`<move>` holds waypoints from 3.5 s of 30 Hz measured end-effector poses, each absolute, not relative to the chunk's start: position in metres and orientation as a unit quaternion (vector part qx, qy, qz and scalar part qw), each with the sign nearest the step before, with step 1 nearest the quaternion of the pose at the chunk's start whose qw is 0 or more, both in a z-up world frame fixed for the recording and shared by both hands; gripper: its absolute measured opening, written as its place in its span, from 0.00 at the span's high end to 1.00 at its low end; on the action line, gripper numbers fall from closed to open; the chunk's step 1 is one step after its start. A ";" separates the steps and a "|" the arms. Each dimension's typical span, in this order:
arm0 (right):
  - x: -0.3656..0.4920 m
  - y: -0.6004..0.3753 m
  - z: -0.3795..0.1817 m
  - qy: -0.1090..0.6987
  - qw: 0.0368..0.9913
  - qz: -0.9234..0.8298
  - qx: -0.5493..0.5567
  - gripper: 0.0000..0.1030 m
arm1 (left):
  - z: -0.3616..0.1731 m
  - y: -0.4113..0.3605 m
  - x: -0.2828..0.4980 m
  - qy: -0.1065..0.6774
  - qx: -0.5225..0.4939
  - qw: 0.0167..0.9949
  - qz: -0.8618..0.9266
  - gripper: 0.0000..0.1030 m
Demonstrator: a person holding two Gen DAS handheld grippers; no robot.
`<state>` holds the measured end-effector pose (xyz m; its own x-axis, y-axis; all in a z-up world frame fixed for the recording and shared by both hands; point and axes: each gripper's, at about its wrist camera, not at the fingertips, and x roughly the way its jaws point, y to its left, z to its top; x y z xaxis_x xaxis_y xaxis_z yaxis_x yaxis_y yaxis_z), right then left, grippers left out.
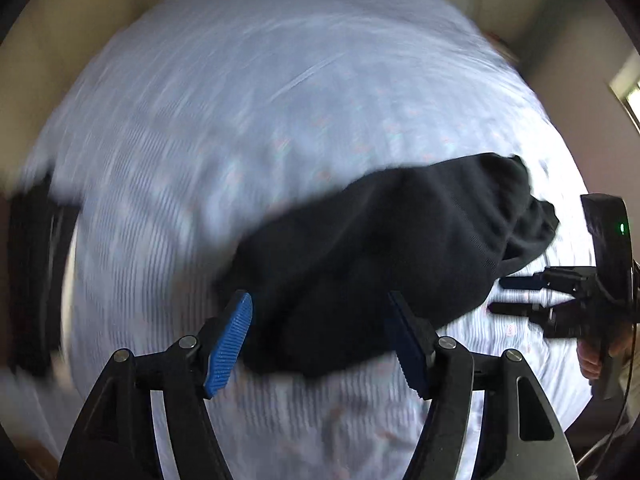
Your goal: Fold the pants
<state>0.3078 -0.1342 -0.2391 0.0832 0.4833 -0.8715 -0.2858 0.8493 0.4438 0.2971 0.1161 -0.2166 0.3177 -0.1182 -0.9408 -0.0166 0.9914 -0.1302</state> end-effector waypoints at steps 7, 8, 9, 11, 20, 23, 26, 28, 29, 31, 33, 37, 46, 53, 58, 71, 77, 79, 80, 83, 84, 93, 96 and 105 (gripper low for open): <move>0.344 -0.130 -0.246 0.643 0.710 0.273 0.091 0.41 | -0.254 0.121 0.270 0.615 -0.130 0.777 -0.005 0.35; 0.349 -0.130 -0.249 0.650 0.704 0.270 0.098 0.41 | -0.256 0.120 0.270 0.614 -0.135 0.778 -0.002 0.35; 0.353 -0.130 -0.251 0.656 0.698 0.267 0.107 0.40 | -0.258 0.120 0.272 0.612 -0.141 0.778 0.003 0.35; 0.356 -0.126 -0.256 0.666 0.686 0.263 0.128 0.34 | -0.262 0.121 0.275 0.612 -0.148 0.776 0.011 0.35; 0.338 -0.095 -0.264 0.666 0.685 0.287 0.076 0.31 | -0.273 0.132 0.279 0.616 -0.167 0.769 0.033 0.35; 0.343 -0.084 -0.244 0.631 0.716 0.291 0.061 0.32 | -0.274 0.141 0.281 0.613 -0.178 0.768 0.046 0.35; 0.346 -0.080 -0.232 0.615 0.734 0.286 0.037 0.33 | -0.272 0.150 0.281 0.611 -0.190 0.767 0.052 0.33; 0.350 -0.079 -0.229 0.606 0.739 0.289 0.054 0.33 | -0.273 0.153 0.283 0.609 -0.198 0.766 0.053 0.33; 0.350 -0.080 -0.231 0.607 0.738 0.289 0.054 0.33 | -0.274 0.153 0.284 0.609 -0.199 0.766 0.053 0.33; 0.348 -0.089 -0.244 0.619 0.728 0.290 0.043 0.33 | -0.274 0.153 0.285 0.608 -0.205 0.765 0.051 0.33; 0.348 -0.085 -0.264 0.642 0.711 0.282 0.048 0.36 | -0.275 0.154 0.285 0.606 -0.214 0.765 0.051 0.33; 0.324 -0.084 -0.277 0.642 0.718 0.262 0.055 0.42 | -0.271 0.168 0.276 0.596 -0.243 0.762 0.062 0.33; 0.258 -0.109 -0.249 0.607 0.762 0.222 0.045 0.72 | -0.272 0.170 0.258 0.600 -0.224 0.767 0.043 0.33; 0.208 -0.118 -0.255 0.608 0.777 0.128 0.097 0.73 | -0.283 0.177 0.279 0.599 -0.232 0.765 0.043 0.35; 0.198 -0.113 -0.257 0.609 0.781 0.100 0.091 0.73 | -0.282 0.163 0.288 0.600 -0.225 0.768 0.016 0.69; 0.185 -0.156 -0.219 0.576 0.808 0.023 0.122 0.62 | -0.272 0.150 0.283 0.595 -0.126 0.794 -0.001 0.81; 0.221 -0.231 -0.191 0.503 0.848 -0.107 0.128 0.44 | -0.267 0.118 0.283 0.593 -0.021 0.805 0.010 0.68; 0.243 -0.240 -0.207 0.522 0.831 -0.122 0.149 0.44 | -0.268 0.115 0.287 0.594 -0.015 0.804 0.018 0.64; 0.251 -0.243 -0.215 0.533 0.822 -0.128 0.154 0.44 | -0.267 0.116 0.287 0.596 -0.023 0.803 0.020 0.60; 0.266 -0.244 -0.240 0.557 0.802 -0.143 0.159 0.45 | -0.272 0.120 0.294 0.602 -0.065 0.796 0.027 0.53; 0.270 -0.243 -0.247 0.566 0.797 -0.147 0.152 0.45 | -0.272 0.120 0.294 0.603 -0.070 0.794 0.027 0.52; 0.278 -0.239 -0.248 0.559 0.810 -0.111 0.140 0.85 | -0.270 0.114 0.290 0.603 -0.056 0.795 0.035 0.51; 0.264 -0.239 -0.229 0.537 0.825 -0.099 0.145 0.85 | -0.268 0.112 0.290 0.601 -0.054 0.797 0.038 0.50; 0.206 -0.251 -0.208 0.509 0.843 -0.090 0.145 0.85 | -0.262 0.083 0.290 0.589 0.009 0.808 0.030 0.38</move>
<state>0.2057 -0.2506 -0.2084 0.4648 -0.0042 -0.8854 0.2998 0.9417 0.1529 0.2903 0.0828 -0.2617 0.3051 0.0602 -0.9504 -0.0382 0.9980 0.0509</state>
